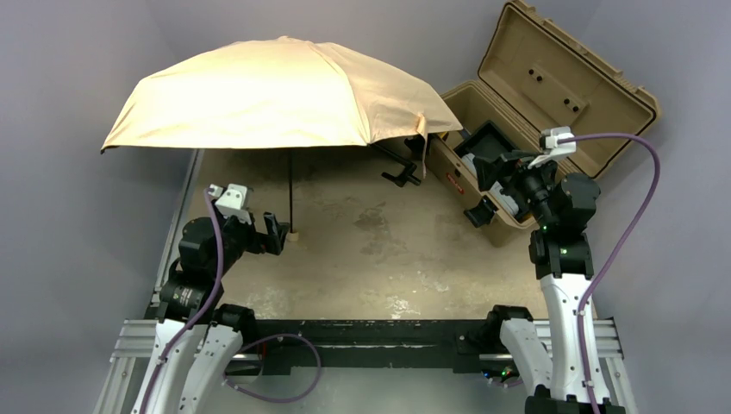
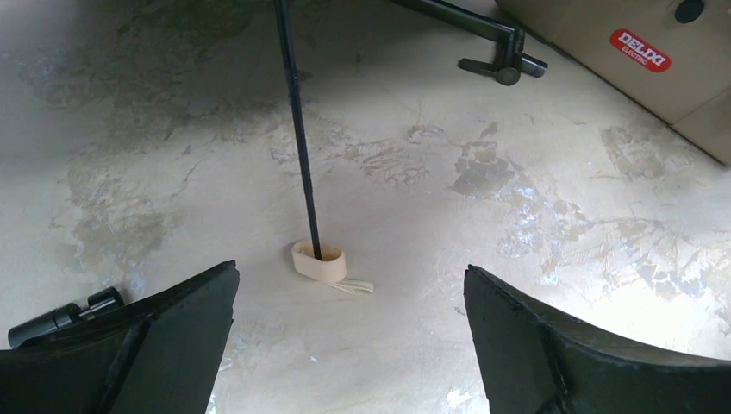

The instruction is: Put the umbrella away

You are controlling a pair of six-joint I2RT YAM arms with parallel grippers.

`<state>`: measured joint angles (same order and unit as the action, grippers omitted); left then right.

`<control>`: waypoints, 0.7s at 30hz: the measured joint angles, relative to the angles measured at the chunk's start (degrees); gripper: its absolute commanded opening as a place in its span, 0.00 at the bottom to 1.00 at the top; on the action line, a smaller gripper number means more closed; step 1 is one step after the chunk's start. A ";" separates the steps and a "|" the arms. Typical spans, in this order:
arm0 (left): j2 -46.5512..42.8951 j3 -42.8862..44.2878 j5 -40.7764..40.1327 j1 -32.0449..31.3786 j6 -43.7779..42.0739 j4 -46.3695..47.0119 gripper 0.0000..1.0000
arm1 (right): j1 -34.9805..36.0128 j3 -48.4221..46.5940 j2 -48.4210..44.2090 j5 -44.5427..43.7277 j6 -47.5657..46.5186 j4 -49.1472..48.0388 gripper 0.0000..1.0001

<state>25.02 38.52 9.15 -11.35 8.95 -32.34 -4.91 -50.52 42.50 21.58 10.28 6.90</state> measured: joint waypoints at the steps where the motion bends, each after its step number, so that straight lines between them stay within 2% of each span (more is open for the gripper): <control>1: 0.02 0.00 0.17 0.00 0.04 0.00 1.00 | 0.00 0.00 -0.02 0.09 -0.04 0.00 0.99; 6: 0.13 0.00 3.23 0.02 4.37 0.09 1.00 | -0.07 0.28 -0.15 9.33 -4.13 0.02 0.99; 10: -0.33 -1.73 7.43 0.04 13.68 2.99 1.00 | 0.02 2.62 -0.70 22.47 -12.20 0.76 0.99; 15: -0.50 -6.38 8.94 0.09 24.72 8.44 1.00 | 0.00 4.17 0.02 30.82 -22.03 4.59 0.99; 21: 7.96 -6.80 9.20 1.25 28.09 14.64 0.97 | 0.00 5.97 2.14 37.97 -28.50 6.34 0.99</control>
<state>32.97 31.73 18.35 -10.11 37.04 -17.69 -4.91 -44.56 44.64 59.55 -18.22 13.23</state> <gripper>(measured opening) 0.983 0.987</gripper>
